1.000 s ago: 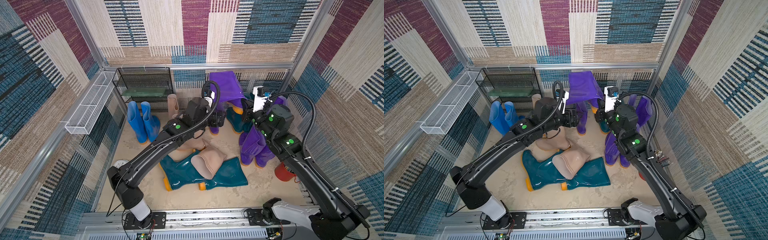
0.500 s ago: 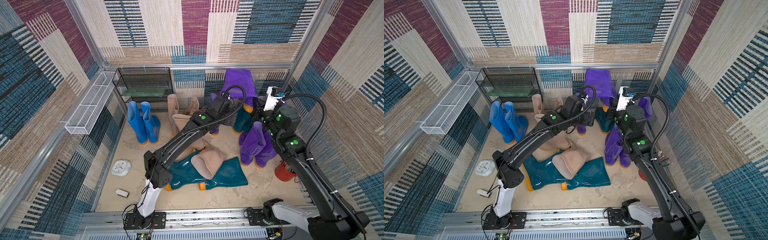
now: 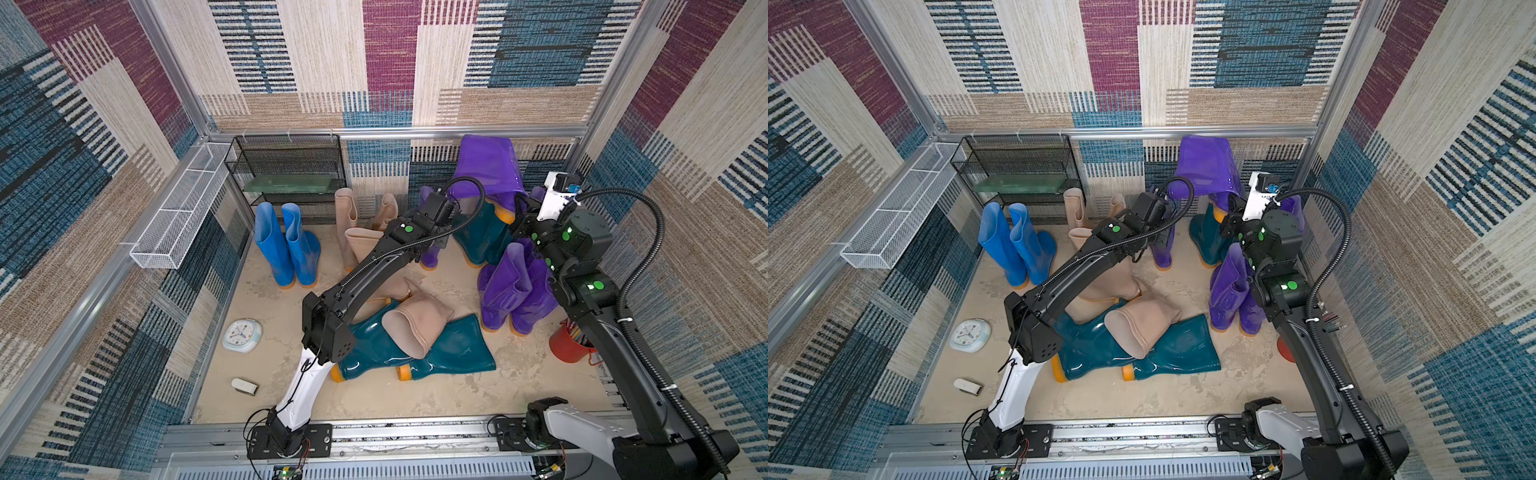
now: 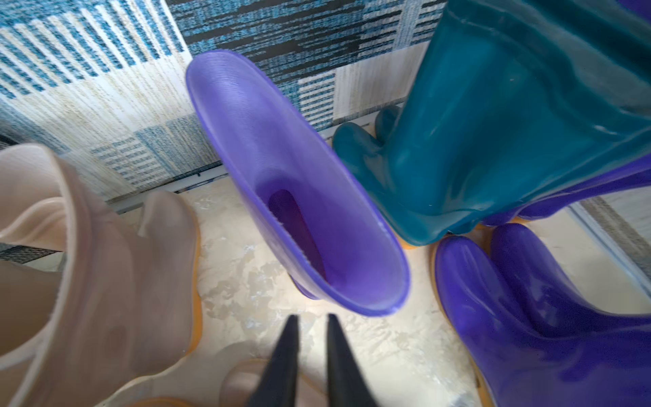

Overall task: Match and arrange rain boots in pairs
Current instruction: Pair a pair of rain boots at the center of the board.

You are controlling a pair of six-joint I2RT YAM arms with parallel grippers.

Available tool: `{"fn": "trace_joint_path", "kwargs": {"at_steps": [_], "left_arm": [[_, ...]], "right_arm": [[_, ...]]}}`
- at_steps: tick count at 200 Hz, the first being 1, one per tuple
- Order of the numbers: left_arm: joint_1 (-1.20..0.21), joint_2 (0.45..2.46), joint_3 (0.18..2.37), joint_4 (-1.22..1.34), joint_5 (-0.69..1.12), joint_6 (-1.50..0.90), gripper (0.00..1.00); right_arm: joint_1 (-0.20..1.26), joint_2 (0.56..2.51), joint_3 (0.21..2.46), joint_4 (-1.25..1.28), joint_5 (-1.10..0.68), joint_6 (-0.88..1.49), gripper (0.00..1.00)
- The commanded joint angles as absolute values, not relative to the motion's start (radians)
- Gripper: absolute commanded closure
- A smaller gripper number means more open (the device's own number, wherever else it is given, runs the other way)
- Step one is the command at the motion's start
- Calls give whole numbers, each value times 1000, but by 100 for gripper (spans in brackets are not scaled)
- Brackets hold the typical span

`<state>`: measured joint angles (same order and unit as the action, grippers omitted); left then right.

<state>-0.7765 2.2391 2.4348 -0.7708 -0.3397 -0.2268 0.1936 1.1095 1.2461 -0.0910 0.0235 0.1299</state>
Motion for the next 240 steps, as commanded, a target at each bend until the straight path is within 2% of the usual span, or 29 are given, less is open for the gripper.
{"fn": "trace_joint_path", "kwargs": {"at_steps": [1, 41, 62, 76, 92, 118, 142, 159, 168, 172, 182, 196, 213, 240], "left_arm": [[-754, 2229, 2440, -761, -331, -178, 100], [-726, 2206, 2441, -766, -301, -135, 100], [-726, 2191, 2438, -772, -202, -161, 100], [-732, 2189, 2437, -773, -131, -193, 66], [-746, 2194, 2437, -773, -98, -212, 39], [-763, 2220, 2442, -761, -88, -230, 21], [-764, 2271, 2457, -752, -129, -231, 18], [-761, 2311, 2485, -755, -172, -213, 22], [-756, 2330, 2502, -765, -192, -208, 30], [-754, 2338, 2507, -765, -199, -204, 35], [-748, 2343, 2508, -764, -230, -199, 55], [-736, 2339, 2498, -752, -253, -185, 73], [-720, 2333, 2498, -747, -256, -171, 99], [-694, 2317, 2496, -755, -262, -146, 100]], "right_arm": [[191, 1101, 1256, 43, -8, 141, 100], [191, 1106, 1253, 43, -9, 146, 100], [190, 1108, 1251, 40, 36, 154, 100], [177, 1104, 1245, 46, 65, 170, 100], [138, 1103, 1234, 73, 62, 211, 100], [78, 1125, 1245, 86, 11, 252, 100], [51, 1134, 1258, 92, -26, 269, 100], [34, 1140, 1262, 101, -60, 280, 100], [32, 1145, 1270, 99, -74, 279, 100], [32, 1147, 1273, 94, -79, 279, 100], [31, 1150, 1279, 88, -93, 282, 100], [32, 1155, 1274, 94, -125, 285, 100], [36, 1164, 1262, 109, -162, 285, 100], [46, 1209, 1257, 123, -203, 299, 100]]}}
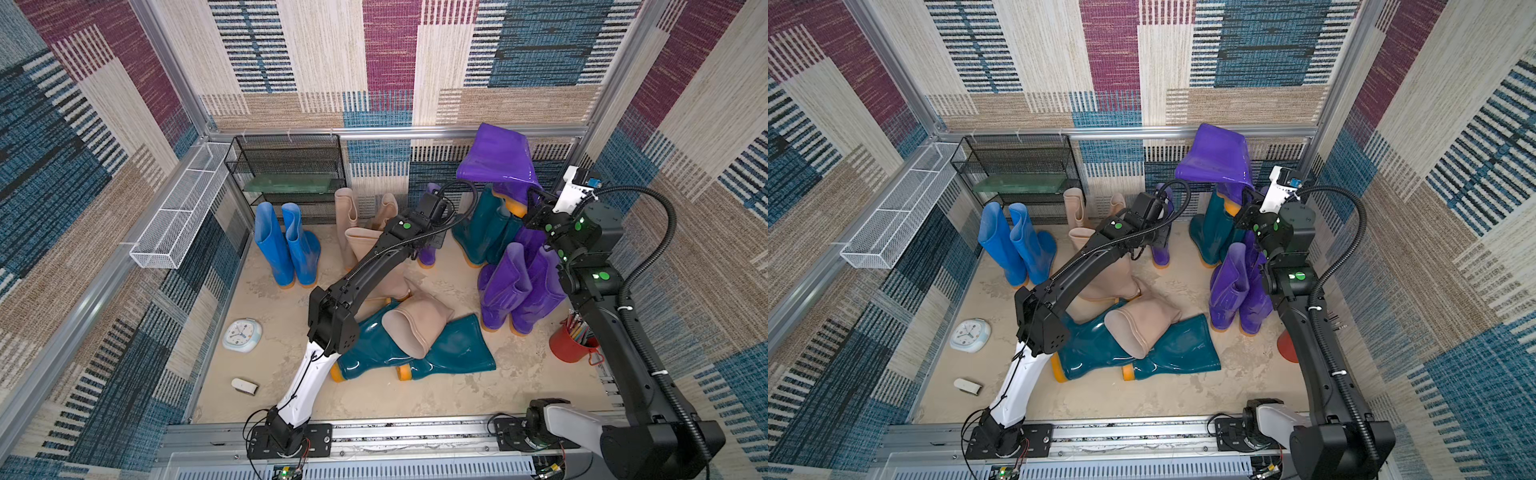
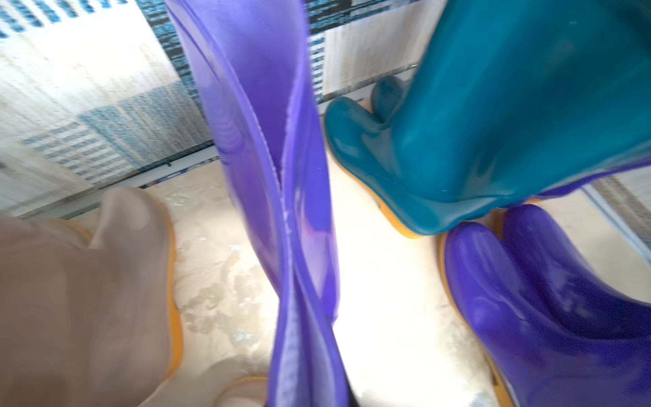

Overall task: Match and arrange rain boots in pairs
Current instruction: Pair a pair of rain boots at the center of the board.

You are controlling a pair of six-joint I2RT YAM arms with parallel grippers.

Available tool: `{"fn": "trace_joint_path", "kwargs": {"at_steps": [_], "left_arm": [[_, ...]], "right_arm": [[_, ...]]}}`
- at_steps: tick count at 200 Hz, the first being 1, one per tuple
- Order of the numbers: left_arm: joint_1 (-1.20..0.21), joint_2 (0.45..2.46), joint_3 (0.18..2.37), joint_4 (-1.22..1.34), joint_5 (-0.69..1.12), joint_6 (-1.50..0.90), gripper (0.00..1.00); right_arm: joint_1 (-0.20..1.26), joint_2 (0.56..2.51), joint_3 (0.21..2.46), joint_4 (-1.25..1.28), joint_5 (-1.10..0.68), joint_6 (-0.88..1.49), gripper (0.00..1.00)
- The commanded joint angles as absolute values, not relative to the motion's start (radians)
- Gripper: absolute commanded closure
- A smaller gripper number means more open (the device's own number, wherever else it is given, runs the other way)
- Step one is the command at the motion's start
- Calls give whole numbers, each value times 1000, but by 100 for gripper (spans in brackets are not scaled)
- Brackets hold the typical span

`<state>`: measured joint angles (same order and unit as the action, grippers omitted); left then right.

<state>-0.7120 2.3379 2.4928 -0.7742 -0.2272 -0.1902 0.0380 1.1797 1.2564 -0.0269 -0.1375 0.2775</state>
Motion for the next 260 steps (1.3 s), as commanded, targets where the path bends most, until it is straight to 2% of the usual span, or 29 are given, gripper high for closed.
{"fn": "trace_joint_path", "kwargs": {"at_steps": [1, 32, 115, 176, 218, 260], "left_arm": [[-693, 2316, 2496, -755, -262, -146, 100], [-683, 2278, 2451, -756, -282, -151, 100], [-683, 2123, 2181, -658, -435, -222, 100], [-683, 2044, 2071, -568, -416, -255, 100], [-681, 2030, 2046, -541, -390, -366, 100], [-678, 2054, 2055, -532, -361, -462, 100]], "right_arm": [[47, 1211, 1258, 123, -203, 299, 100], [82, 1294, 1278, 128, -250, 315, 100], [225, 1523, 1335, 163, -181, 312, 100], [253, 1416, 1375, 89, -29, 213, 100], [265, 1383, 1375, 109, -140, 254, 100], [247, 1504, 1371, 127, -207, 286, 100]]}}
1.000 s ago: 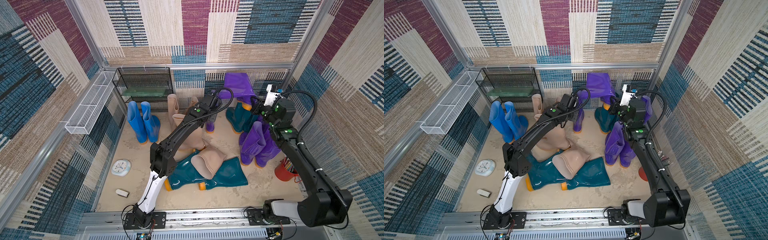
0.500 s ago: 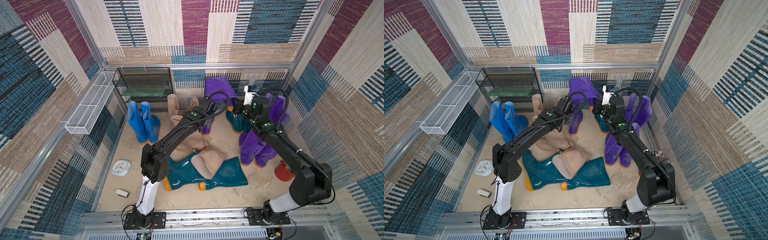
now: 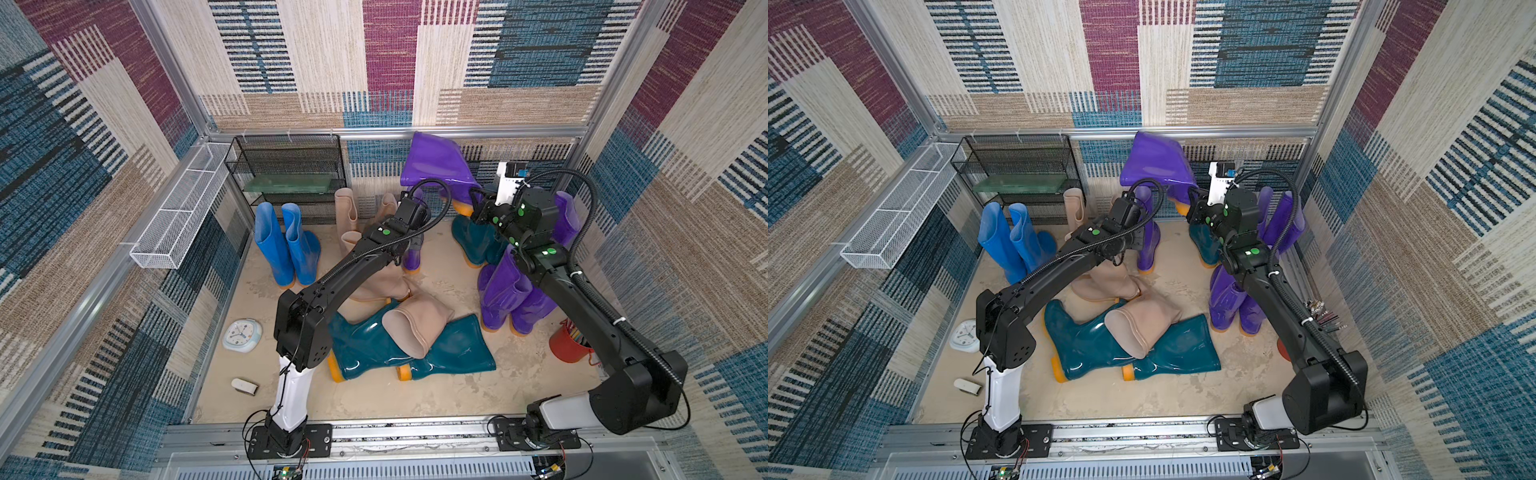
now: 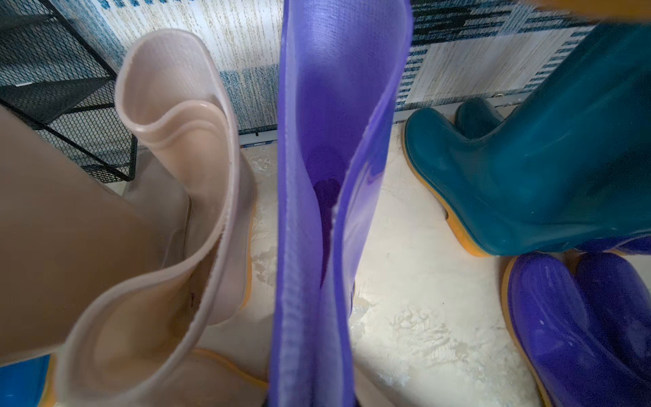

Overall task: Match and arrange rain boots in pairs
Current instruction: Pair a pair of rain boots at the center of the board.

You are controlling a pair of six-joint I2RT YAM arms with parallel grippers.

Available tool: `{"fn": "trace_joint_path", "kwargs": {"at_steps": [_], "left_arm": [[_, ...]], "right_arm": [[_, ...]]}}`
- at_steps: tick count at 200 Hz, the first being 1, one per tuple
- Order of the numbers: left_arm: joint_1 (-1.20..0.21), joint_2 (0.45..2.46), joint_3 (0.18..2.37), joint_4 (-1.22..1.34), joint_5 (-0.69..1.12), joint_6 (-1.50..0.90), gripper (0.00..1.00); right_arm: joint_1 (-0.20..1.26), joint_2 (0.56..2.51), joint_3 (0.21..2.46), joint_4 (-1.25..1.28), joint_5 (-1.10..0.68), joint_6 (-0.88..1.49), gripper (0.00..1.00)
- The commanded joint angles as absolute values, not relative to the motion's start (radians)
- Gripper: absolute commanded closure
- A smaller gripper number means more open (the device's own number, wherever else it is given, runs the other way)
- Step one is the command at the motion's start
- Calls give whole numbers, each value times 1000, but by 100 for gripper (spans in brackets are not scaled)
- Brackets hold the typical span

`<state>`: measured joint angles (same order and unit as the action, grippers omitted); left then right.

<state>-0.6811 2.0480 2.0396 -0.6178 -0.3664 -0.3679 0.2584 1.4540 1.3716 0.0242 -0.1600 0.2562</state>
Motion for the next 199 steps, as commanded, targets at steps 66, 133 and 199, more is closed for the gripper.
{"fn": "trace_joint_path", "kwargs": {"at_steps": [66, 133, 199], "left_arm": [[-671, 2053, 2060, -514, -336, -503, 100], [-667, 2082, 2112, -526, -272, -482, 100], [-646, 2077, 2070, -502, -158, -461, 100]], "right_arm": [[252, 1645, 1309, 186, -167, 279, 100], [258, 1843, 1334, 305, -115, 286, 100], [301, 1879, 1233, 309, -100, 311, 96]]}}
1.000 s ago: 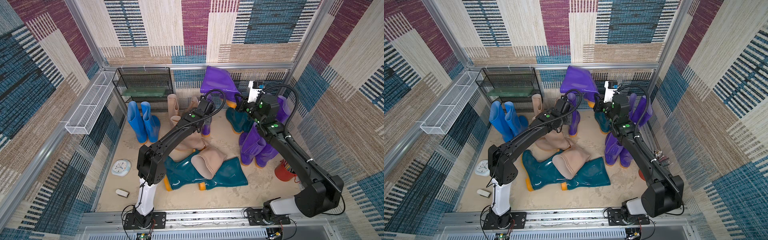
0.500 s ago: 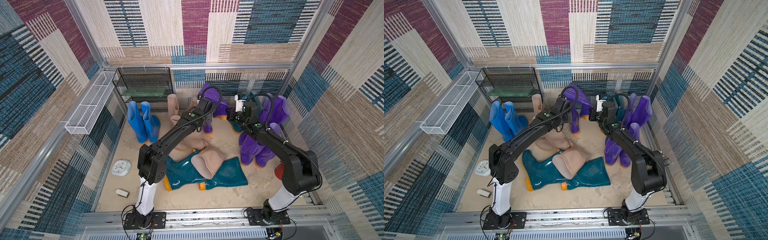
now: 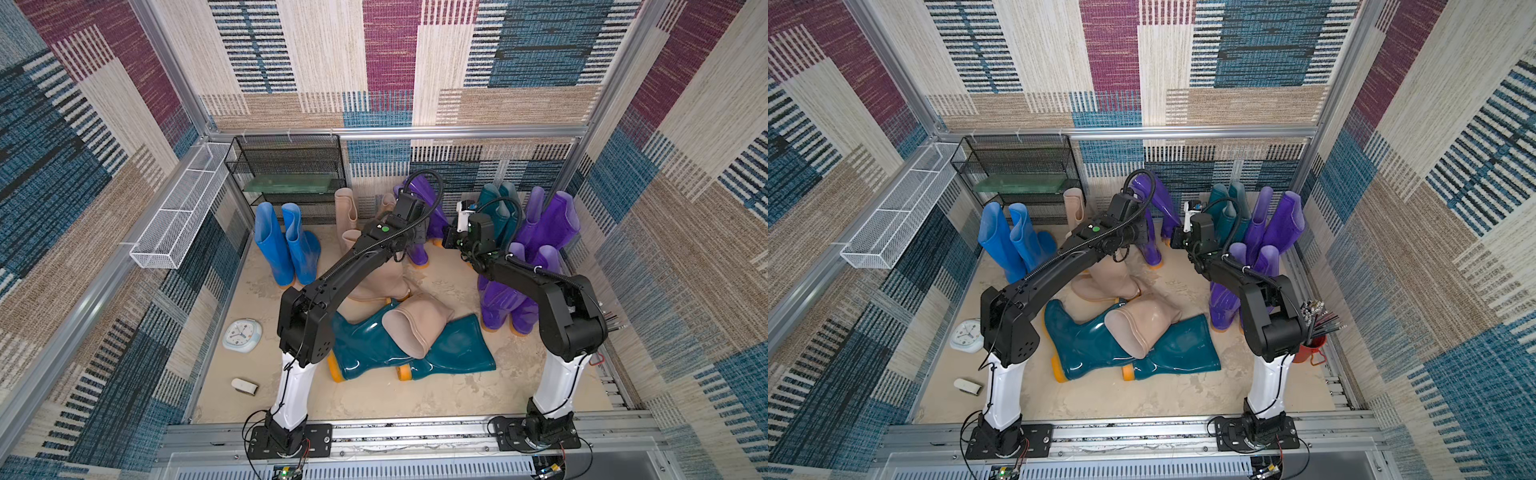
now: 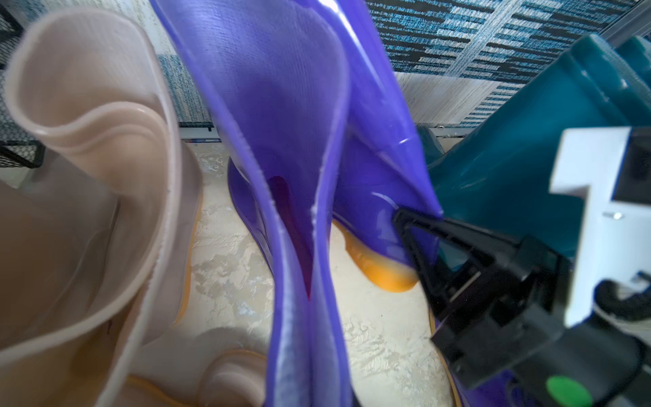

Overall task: Match and arrange rain boots in pairs
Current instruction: Pair a pair of rain boots at the center of the board.

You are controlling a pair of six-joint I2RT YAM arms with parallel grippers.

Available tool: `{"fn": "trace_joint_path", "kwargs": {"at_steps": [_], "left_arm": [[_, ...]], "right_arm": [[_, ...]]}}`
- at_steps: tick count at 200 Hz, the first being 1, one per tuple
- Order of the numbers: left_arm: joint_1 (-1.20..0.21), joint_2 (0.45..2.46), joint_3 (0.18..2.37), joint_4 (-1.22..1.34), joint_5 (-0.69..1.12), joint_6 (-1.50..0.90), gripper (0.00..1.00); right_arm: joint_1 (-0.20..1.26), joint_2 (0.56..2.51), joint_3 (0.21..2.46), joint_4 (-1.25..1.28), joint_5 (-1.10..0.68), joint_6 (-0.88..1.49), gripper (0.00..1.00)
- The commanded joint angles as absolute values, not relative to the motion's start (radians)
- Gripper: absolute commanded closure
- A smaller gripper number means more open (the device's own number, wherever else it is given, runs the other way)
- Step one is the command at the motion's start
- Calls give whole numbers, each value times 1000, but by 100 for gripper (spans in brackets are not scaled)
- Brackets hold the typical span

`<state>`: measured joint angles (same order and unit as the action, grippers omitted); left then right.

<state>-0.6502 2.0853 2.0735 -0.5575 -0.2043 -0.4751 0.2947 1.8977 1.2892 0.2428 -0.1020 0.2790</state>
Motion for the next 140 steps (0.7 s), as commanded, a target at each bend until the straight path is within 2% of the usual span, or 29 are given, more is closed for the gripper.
{"fn": "trace_joint_path", "kwargs": {"at_steps": [1, 30, 49, 67, 88, 126, 140], "left_arm": [[-646, 2077, 2070, -502, -156, -460, 100], [-643, 2076, 2075, -519, -124, -432, 100], [-644, 2075, 2079, -536, -108, -423, 100], [-644, 2072, 2077, -549, -97, -414, 100], [-644, 2068, 2074, -565, -95, -406, 100], [-644, 2042, 2072, -598, -86, -381, 100], [-644, 2030, 2075, -613, -73, -367, 100]], "right_arm": [[301, 1878, 1228, 309, -100, 314, 95], [302, 1861, 1164, 275, -80, 332, 76], [299, 1848, 1135, 255, -56, 333, 51], [296, 1824, 1124, 231, -40, 344, 37], [304, 1788, 1144, 184, -23, 336, 32], [319, 1681, 1209, 73, 11, 320, 12], [321, 1649, 1235, 37, 10, 317, 7]]}}
